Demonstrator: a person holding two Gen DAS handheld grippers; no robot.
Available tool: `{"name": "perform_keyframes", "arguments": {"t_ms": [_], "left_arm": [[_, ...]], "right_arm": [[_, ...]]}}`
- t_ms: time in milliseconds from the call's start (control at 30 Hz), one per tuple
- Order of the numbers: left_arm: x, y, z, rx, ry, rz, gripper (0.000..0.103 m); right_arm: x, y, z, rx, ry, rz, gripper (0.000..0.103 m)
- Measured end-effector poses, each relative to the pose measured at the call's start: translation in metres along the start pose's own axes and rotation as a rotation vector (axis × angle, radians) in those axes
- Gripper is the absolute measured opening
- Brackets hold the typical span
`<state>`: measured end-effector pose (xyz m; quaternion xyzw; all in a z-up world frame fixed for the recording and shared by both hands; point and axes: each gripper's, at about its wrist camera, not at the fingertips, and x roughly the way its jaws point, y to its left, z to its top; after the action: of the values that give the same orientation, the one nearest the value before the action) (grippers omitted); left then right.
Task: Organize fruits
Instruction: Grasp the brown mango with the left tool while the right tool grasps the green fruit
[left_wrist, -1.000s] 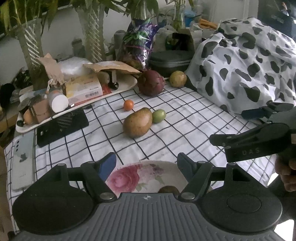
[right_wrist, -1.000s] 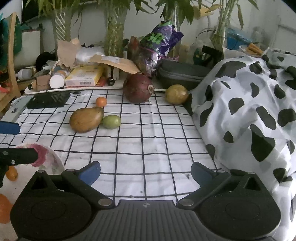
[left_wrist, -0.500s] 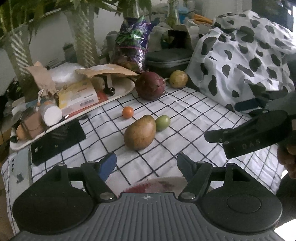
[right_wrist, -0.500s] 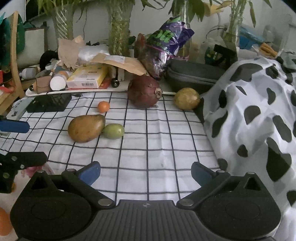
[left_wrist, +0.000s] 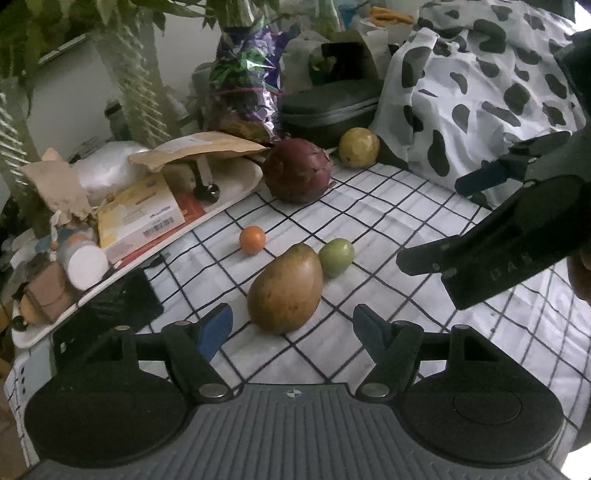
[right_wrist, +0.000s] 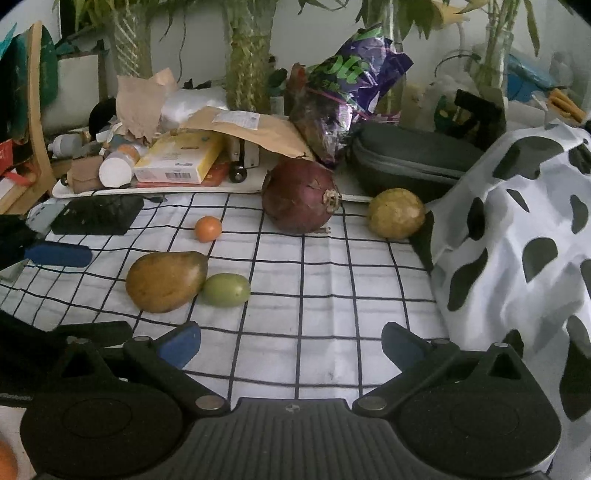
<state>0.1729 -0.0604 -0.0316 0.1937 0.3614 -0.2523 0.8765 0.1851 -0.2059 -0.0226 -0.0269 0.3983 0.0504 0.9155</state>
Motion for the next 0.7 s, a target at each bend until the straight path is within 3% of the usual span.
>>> {"name": "perform_keyframes", "arguments": {"t_ms": [167,500,567,700], "left_arm": [[0.016,-0.003,0.006,0.035,0.013,0.000,0.071],[0.048,-0.020,0.008,0.188,0.020,0.079,0.068],[0.055,-0.022,0.009,0.218,0.032,0.098,0.060],[0.058,-0.021,0.009,0.244,0.028,0.105,0.054]], "right_arm": [[0.010,-0.004,0.003,-0.015,0.010,0.003,0.103],[0.025,-0.014,0.011,-0.003,0.032,-0.002,0.103],[0.028,-0.015,0.012,-0.007,0.034,0.000,0.103],[0.032,-0.017,0.013,-0.002,0.045,0.008,0.103]]}}
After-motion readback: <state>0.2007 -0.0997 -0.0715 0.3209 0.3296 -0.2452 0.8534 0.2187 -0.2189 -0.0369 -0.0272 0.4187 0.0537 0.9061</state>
